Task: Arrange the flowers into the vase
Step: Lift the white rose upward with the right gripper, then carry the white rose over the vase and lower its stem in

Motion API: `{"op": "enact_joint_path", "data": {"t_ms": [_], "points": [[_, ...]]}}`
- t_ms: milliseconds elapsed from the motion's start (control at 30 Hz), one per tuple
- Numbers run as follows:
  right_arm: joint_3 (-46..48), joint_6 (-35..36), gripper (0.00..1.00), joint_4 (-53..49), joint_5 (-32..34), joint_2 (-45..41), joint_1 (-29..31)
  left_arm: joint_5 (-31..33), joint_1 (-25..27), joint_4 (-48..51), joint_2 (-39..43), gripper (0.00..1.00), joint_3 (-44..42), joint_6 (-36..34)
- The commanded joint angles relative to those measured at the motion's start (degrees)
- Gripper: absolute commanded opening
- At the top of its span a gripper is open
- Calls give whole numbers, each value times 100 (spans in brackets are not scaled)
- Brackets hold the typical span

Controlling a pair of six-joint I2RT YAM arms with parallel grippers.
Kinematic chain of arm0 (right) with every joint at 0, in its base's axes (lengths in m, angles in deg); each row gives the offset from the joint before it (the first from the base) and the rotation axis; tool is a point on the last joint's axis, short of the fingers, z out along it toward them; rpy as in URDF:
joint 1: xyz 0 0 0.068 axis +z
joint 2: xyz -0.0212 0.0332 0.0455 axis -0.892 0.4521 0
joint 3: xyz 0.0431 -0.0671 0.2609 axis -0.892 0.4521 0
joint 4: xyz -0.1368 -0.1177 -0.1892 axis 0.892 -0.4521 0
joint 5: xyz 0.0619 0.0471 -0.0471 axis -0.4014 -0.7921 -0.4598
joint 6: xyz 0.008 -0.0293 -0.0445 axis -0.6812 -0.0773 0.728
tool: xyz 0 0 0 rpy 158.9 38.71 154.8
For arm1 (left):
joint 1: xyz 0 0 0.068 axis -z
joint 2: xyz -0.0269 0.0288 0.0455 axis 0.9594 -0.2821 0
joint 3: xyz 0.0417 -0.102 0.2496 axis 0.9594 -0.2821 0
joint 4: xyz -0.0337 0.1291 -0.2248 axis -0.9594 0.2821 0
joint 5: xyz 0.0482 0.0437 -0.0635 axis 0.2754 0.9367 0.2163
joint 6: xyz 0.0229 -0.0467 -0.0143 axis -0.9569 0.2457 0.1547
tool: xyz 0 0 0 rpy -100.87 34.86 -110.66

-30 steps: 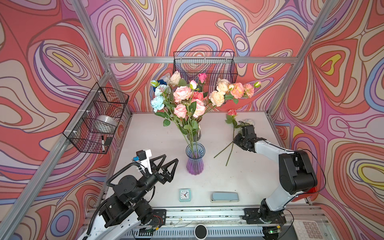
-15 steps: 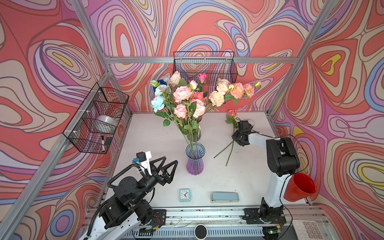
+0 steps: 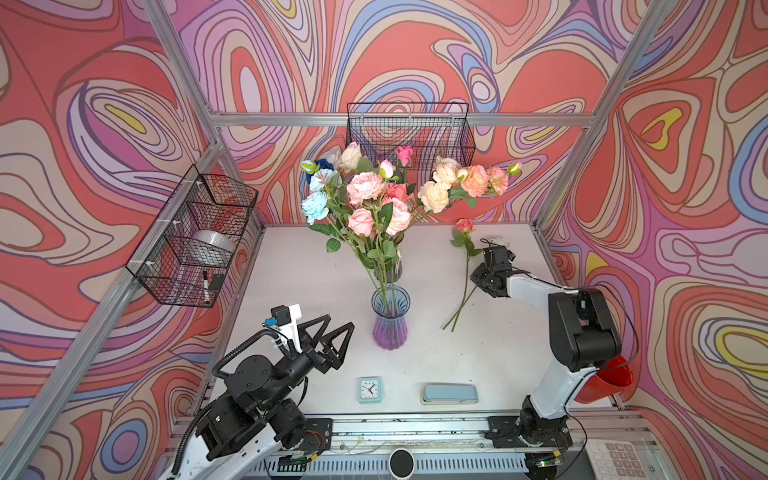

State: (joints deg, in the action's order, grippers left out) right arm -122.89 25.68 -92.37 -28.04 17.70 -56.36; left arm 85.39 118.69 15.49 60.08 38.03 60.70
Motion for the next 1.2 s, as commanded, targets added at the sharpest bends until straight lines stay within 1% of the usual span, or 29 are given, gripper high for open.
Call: {"op": "enact_joint_path", "data": {"t_ms": [0, 133, 233, 333, 400, 533, 600, 667, 800, 867, 900, 933, 1000, 1067, 1100, 1167], "points": [[492, 95, 0, 253, -90, -912, -26, -46, 24, 84, 102, 100, 13, 65], [1192, 45, 0, 53, 28, -2227, -27, -56, 20, 119, 107, 100, 52, 61], [1469, 93, 0, -187, 100, -3291, -26, -62, 25, 181, 105, 100, 114, 42], [1413, 280, 0, -528, -11, -4269, -27, -56, 22, 223, 105, 100, 188, 6], [1252, 396, 0, -711, -209, -4718, -32, -56, 21, 252, 96, 100, 238, -28], [964, 652, 0, -740, -695, -5438, -28, -48, 26, 309, 82, 100, 350, -84], [851, 772, 0, -484, -1069, -5737, -27, -37, 22, 350, 79, 100, 409, -116], [694, 924, 0, -125, -1624, -5856, -28, -22, 23, 386, 83, 100, 453, -150], [121, 946, 0, 385, -3010, -5397, -20, -8, 26, 430, 104, 100, 516, -185], [-71, 898, 0, 720, -3402, -5132, 94, -4, 25, 438, 105, 100, 537, -196], [-206, 1010, 0, 768, -3384, -5001, 319, -8, 23, 445, 101, 100, 540, -192], [-368, 1224, 0, 708, -3193, -4891, 634, -1, 19, 453, 101, 100, 541, -201], [-710, 1876, 0, 520, -2434, -4599, 1741, 6, 21, 487, 87, 100, 567, -195], [-1004, 2479, 0, 451, -1518, -4259, 2794, -3, 27, 490, 81, 100, 576, -197], [-1112, 2720, 0, 522, -1184, -4073, 3190, 5, 27, 492, 87, 100, 577, -191], [-1193, 2951, 0, 871, -862, -3791, 3600, 8, 26, 489, 96, 100, 571, -187]]}}
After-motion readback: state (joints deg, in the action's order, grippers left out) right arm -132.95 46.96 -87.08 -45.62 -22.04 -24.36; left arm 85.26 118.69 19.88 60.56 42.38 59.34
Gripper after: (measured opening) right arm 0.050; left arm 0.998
